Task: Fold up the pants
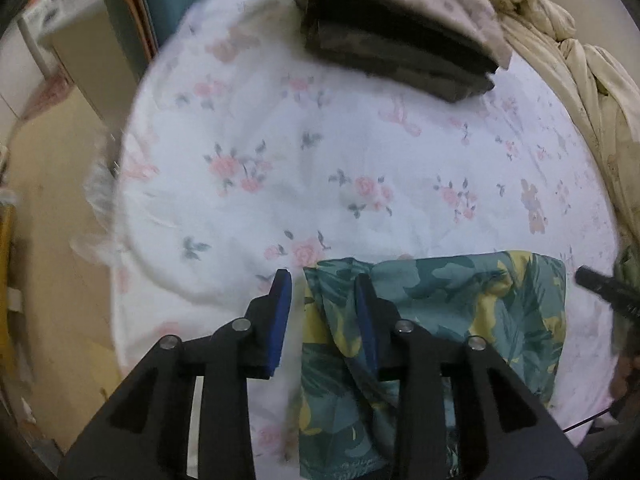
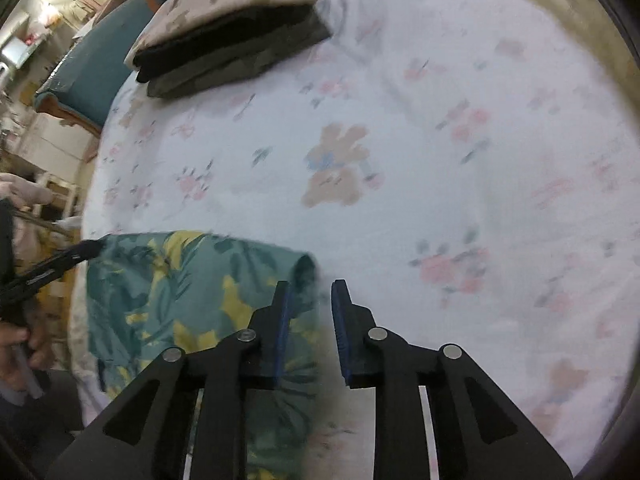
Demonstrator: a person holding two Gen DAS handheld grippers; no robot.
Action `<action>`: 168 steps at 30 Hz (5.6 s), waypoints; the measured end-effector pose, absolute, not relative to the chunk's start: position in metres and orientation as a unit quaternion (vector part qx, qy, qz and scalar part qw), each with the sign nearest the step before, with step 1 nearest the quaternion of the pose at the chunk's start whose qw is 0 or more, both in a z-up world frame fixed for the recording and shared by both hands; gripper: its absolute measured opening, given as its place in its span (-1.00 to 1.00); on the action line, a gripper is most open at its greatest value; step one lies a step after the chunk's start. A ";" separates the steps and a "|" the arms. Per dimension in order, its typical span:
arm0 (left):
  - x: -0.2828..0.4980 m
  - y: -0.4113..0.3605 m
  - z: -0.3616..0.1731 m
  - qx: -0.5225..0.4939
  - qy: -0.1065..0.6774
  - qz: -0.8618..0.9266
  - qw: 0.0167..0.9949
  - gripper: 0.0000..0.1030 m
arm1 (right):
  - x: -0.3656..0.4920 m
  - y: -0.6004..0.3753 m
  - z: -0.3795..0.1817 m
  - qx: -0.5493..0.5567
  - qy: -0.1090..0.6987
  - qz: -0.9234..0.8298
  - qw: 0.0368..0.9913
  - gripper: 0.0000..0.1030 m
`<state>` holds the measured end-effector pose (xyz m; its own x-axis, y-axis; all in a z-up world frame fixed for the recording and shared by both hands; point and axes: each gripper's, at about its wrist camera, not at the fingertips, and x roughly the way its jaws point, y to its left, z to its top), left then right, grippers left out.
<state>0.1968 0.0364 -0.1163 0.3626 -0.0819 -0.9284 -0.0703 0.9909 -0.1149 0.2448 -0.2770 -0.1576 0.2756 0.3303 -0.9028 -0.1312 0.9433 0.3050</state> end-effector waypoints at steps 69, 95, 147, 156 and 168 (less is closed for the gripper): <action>0.168 -0.026 -0.093 0.235 0.428 -0.239 0.839 -0.84 | 0.213 -0.252 -0.120 -0.051 0.453 0.296 0.840 -0.89; 0.040 -0.025 -0.131 0.364 0.521 -0.241 0.733 0.28 | 0.074 -0.231 -0.176 -0.187 0.565 0.317 0.739 -0.68; 0.127 -0.011 -0.164 -0.108 0.597 -0.101 0.789 -0.85 | 0.149 -0.252 -0.222 0.258 0.582 0.230 0.736 -0.36; 0.165 0.005 -0.090 -0.158 0.555 -0.112 0.809 -0.88 | 0.176 -0.262 -0.158 0.276 0.506 0.272 0.771 -0.54; 0.381 0.041 0.003 -0.128 0.448 -0.098 0.880 -0.88 | 0.417 -0.217 -0.052 0.190 0.425 0.323 0.824 -0.54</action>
<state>0.3808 0.0414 0.0028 0.5798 -0.2862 -0.7628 0.0575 0.9483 -0.3120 0.4170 -0.2169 -0.0517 0.4295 0.6939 -0.5780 -0.3714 0.7191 0.5874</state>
